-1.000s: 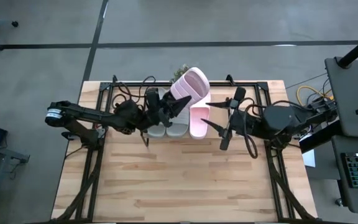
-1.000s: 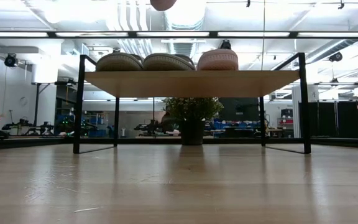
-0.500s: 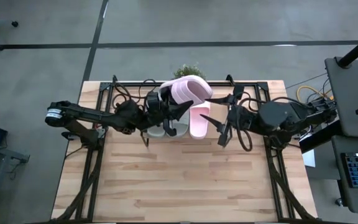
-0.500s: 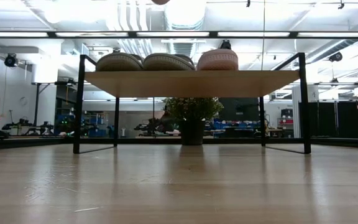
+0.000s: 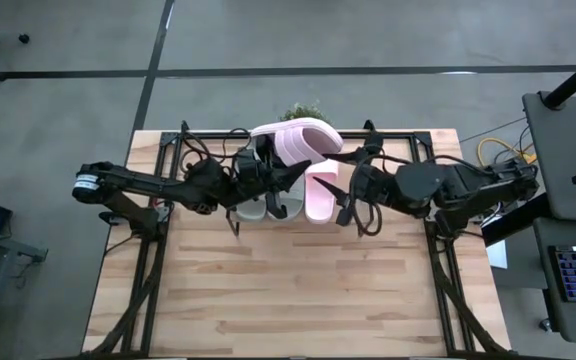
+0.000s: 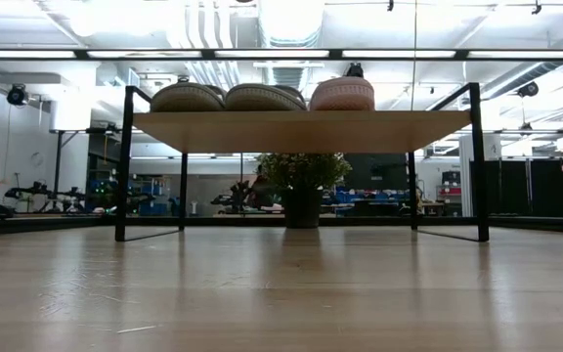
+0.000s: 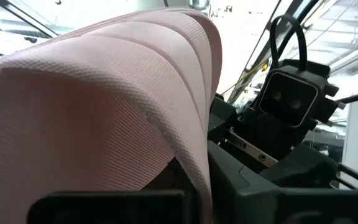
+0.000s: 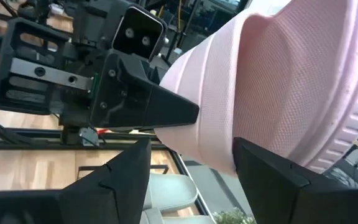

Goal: Pick and place slides into the shelf
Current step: Put the right pink slipper on the shelf

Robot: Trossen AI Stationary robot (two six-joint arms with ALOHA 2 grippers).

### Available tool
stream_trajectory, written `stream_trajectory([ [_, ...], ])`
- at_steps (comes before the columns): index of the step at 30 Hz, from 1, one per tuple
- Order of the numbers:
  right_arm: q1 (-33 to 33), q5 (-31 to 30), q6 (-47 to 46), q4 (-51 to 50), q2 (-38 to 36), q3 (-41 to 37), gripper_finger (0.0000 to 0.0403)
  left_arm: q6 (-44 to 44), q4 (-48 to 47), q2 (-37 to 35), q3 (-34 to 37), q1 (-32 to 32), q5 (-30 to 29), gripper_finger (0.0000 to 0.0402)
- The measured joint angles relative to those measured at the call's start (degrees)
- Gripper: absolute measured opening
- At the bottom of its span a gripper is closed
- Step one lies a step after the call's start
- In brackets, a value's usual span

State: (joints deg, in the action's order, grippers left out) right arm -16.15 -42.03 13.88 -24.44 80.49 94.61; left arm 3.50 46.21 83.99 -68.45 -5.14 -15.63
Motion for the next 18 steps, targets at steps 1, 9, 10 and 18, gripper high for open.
stream_trajectory([
  [1, 0.2, 0.0, 0.0, 0.0, 0.1, 0.0, 0.0219, 0.0, -0.4, 0.0, 0.0, 0.0, 0.0, 0.0000],
  [9, 1.2, 0.0, -2.2, -0.3, 0.2, -0.1, 0.0175, 0.0, -2.3, 0.0, 0.2, 0.0, 0.8, 0.0000],
  [10, 1.2, 0.0, -2.4, -0.3, 0.3, -0.1, 0.0162, 0.0, -2.3, 0.0, 0.2, 0.0, 1.0, 0.0000],
  [18, 1.3, 0.4, -4.8, -1.5, 0.2, -0.1, 0.0039, 0.1, -1.8, 0.0, 0.0, -0.1, 1.7, 0.0000],
])
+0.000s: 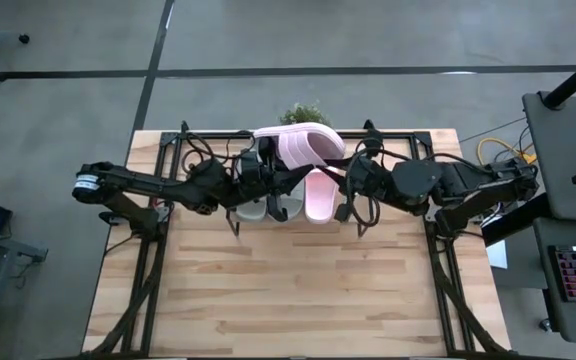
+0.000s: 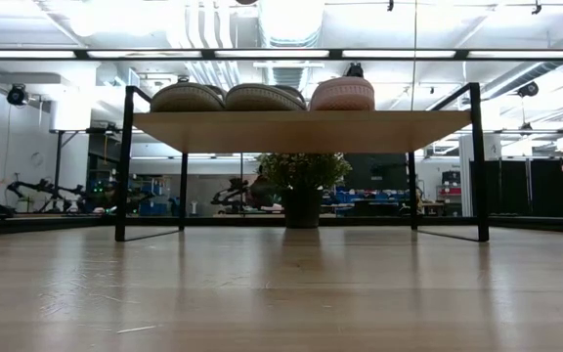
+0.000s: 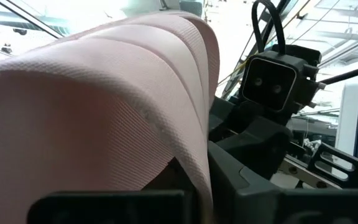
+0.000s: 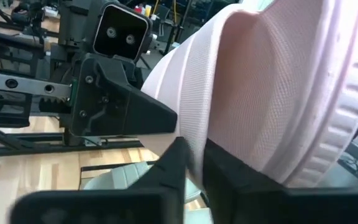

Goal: Pick and place slides into the shelf
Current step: Put the right pink slipper on the shelf

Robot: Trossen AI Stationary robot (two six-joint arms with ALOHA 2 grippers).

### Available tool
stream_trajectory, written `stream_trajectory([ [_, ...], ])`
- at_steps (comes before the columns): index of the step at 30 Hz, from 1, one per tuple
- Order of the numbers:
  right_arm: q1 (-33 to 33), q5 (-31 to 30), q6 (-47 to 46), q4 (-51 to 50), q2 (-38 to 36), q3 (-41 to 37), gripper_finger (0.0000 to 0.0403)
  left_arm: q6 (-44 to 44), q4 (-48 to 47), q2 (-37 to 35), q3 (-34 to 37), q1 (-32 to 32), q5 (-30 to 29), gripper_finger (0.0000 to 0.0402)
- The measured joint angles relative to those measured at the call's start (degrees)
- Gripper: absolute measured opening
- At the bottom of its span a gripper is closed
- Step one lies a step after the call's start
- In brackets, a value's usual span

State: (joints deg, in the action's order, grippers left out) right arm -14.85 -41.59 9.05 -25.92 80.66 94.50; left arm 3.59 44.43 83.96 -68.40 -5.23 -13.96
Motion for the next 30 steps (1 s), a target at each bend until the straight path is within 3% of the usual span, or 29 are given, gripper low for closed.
stream_trajectory([
  [4, 0.0, 0.2, -0.2, -0.1, 0.0, 0.0, 0.0013, 0.2, 0.0, 0.0, 0.0, 0.0, 0.0, 0.0000],
  [21, 0.0, -0.8, 0.9, 1.7, -1.3, 0.3, 0.0009, 0.5, 0.6, -0.4, -0.2, 0.0, 0.2, 0.0002],
  [30, 0.1, -2.4, 1.0, 1.8, -1.1, 0.3, 0.0009, 0.5, 0.9, -0.7, -0.2, 0.0, 0.2, 0.0078],
])
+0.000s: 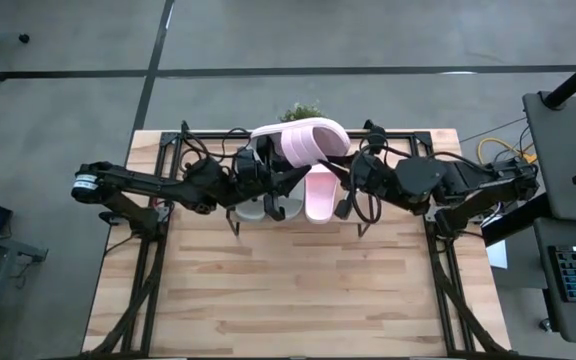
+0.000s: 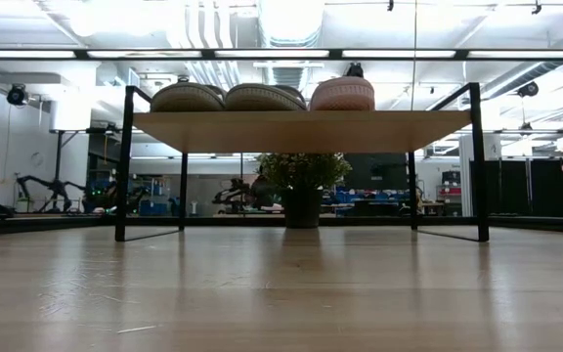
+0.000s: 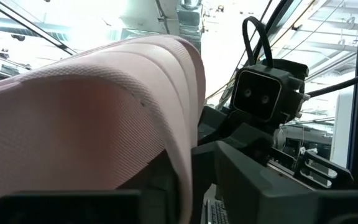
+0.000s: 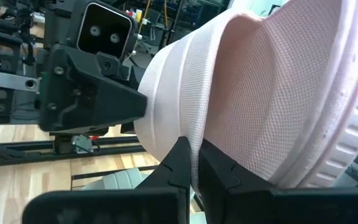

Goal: Pick and place slides into the shelf
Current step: Put the right pink slipper on the shelf

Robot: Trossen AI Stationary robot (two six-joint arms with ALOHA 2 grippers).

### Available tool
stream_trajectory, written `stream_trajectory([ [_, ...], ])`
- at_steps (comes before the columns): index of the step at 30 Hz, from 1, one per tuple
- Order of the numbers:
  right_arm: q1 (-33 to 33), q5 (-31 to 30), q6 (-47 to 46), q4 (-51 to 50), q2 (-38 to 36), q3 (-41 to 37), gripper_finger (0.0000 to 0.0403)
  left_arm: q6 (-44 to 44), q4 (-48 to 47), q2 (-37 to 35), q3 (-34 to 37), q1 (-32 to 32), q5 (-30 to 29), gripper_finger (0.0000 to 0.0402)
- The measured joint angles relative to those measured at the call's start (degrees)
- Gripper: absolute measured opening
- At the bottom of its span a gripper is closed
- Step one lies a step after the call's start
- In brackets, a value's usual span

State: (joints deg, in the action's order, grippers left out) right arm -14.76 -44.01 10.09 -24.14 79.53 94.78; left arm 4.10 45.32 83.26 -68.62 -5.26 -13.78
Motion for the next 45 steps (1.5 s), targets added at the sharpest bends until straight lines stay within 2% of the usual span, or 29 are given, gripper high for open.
stream_trajectory([
  [9, 0.2, -1.8, 0.4, -0.1, -1.4, -0.1, 0.0008, 0.0, -0.4, 0.0, 0.4, 0.0, 0.3, 0.0160],
  [15, 0.2, -3.8, 0.9, -0.1, -3.0, -0.1, 0.0008, -0.4, -0.8, 0.0, 0.4, 0.0, 0.3, 0.0198],
  [26, 0.2, -6.0, 1.6, -0.4, -8.4, -0.1, 0.0008, -3.3, -1.1, -0.6, 0.7, 0.4, 0.1, 0.0206],
  [31, 0.3, -5.5, -2.5, -6.6, -10.9, -0.1, 0.0008, -3.7, -3.5, -3.3, 1.6, 0.7, -0.2, 0.0206],
  [35, 0.6, -1.5, -6.9, -10.9, -14.0, -0.1, 0.0008, -9.8, -10.1, -7.8, 1.5, 0.8, -0.5, 0.0206],
  [37, 1.3, 2.6, -9.1, -12.1, -15.7, -0.1, 0.0008, -12.0, -15.4, -10.7, 1.4, 0.8, -0.5, 0.0206],
  [41, 3.5, 8.7, -13.1, -16.2, -18.7, -0.1, 0.0008, -12.0, -25.0, -15.9, 1.5, 0.8, -0.6, 0.0206],
  [45, 7.5, 18.5, -15.8, -21.9, -20.8, -0.1, 0.0008, -11.9, -32.1, -20.0, 1.6, 0.7, -0.6, 0.0206],
])
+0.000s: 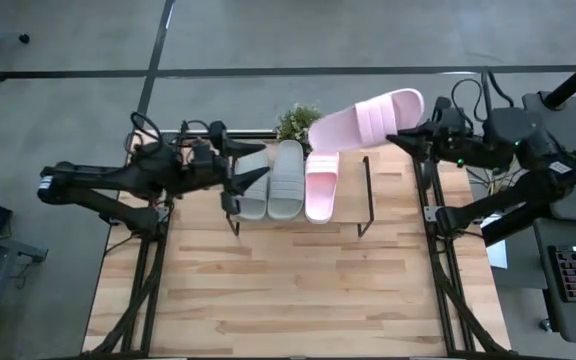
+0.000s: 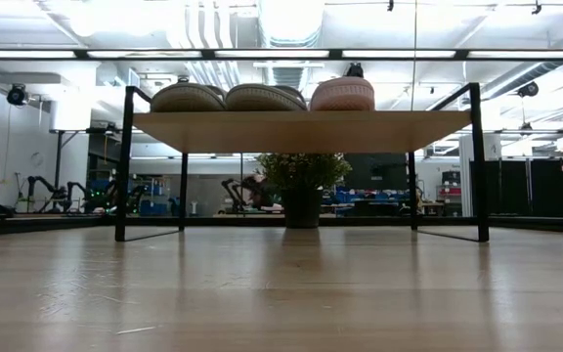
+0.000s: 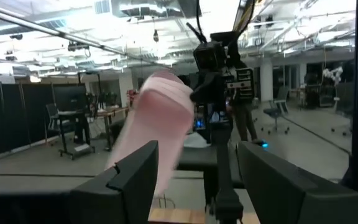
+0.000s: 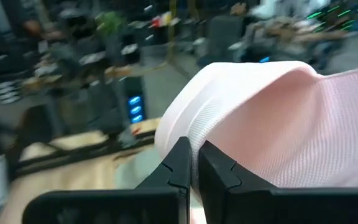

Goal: Pick and place slides into the shelf
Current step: Put the right pink slipper on the shelf

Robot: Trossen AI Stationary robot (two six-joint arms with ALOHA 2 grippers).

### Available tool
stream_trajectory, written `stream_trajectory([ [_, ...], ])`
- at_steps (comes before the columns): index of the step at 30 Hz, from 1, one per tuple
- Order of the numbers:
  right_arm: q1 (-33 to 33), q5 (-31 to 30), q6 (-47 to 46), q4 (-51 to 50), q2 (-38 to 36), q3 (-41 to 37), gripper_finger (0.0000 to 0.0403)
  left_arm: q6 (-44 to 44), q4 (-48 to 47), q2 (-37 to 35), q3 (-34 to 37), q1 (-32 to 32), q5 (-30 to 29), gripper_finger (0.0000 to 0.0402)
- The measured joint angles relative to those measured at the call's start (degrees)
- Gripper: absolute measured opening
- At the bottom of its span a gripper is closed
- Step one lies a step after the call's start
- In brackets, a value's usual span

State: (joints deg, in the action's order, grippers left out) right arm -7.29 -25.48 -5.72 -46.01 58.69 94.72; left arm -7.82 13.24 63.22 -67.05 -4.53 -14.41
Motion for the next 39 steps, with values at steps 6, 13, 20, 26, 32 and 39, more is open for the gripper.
stream_trajectory([
  [6, 8.9, 19.0, -0.8, -4.0, -1.5, 0.0, 0.0008, 4.1, -5.8, -3.4, 0.1, 0.0, 0.0, 0.0206],
  [13, 22.1, 40.1, -1.4, -11.2, -0.3, 0.0, 0.0008, 4.5, -6.7, -3.5, 0.2, 0.0, 0.9, 0.0206],
  [20, 33.9, 64.2, 0.6, -15.8, 5.3, 0.0, 0.0008, 4.9, -6.8, -2.2, 0.2, -0.2, 1.7, 0.0206],
  [26, 41.6, 78.4, 7.1, -21.8, 10.3, 0.5, 0.0008, 10.1, -7.3, -1.8, 0.5, -0.3, 2.1, 0.0206],
  [32, 49.0, 88.9, 13.7, -28.0, 15.3, 0.5, 0.0008, 10.6, -8.3, -1.9, 0.7, -0.4, 2.2, 0.0206],
  [39, 53.1, 95.5, 21.0, -37.8, 22.2, 0.8, 0.0008, 10.5, -8.3, -2.6, 0.7, -0.4, 2.2, 0.0206],
])
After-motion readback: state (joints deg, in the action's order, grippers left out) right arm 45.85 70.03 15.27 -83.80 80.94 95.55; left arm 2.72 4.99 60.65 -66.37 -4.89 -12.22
